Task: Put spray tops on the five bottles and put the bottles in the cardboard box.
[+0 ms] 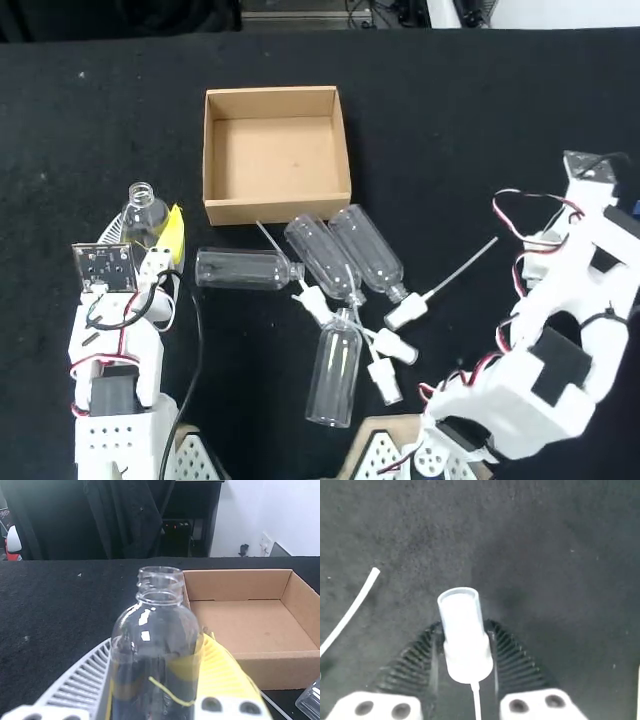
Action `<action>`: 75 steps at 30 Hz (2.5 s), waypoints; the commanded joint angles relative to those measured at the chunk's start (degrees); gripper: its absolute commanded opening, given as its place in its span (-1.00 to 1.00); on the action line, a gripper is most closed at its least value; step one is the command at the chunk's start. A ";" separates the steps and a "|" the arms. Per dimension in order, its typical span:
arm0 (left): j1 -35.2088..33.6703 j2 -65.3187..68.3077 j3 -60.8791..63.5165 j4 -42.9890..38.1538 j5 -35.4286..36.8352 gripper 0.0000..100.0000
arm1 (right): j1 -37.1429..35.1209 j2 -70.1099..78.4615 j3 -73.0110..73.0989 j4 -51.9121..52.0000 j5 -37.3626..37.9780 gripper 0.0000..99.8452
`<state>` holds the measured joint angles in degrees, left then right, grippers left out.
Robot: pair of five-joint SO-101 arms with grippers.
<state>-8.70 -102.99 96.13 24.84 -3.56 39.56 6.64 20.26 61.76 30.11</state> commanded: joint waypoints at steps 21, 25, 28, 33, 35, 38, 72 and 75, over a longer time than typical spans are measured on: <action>0.22 -1.23 1.27 -1.05 0.35 -0.93 | -1.32 9.80 -0.31 -1.67 20.92 -0.72; 0.22 -1.23 1.27 -1.05 0.35 -0.93 | -0.88 9.19 -1.10 -1.49 20.31 -0.81; 0.48 -1.23 1.27 -1.32 0.35 -0.93 | -0.88 6.46 -1.89 -0.97 16.70 -0.97; 0.57 -1.32 1.27 -1.41 0.35 -0.93 | -2.90 -4.88 -2.15 5.54 12.75 -0.98; 0.57 -1.32 1.27 -1.41 0.35 -0.93 | -4.13 -11.21 -2.07 8.44 9.23 -0.98; 0.66 -1.49 1.27 -1.67 0.35 -0.93 | -7.65 -22.11 -2.15 11.96 3.08 -0.98; 9.01 -1.41 1.27 -9.58 0.70 -0.94 | -70.68 -63.69 6.64 -41.14 -29.54 -0.98; 14.73 -1.41 1.27 -11.43 0.70 -0.93 | -70.51 -63.78 6.11 -43.16 -29.54 -0.98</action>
<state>-0.88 -102.99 96.13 15.52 -3.56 -30.24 -55.34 27.74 21.85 -0.04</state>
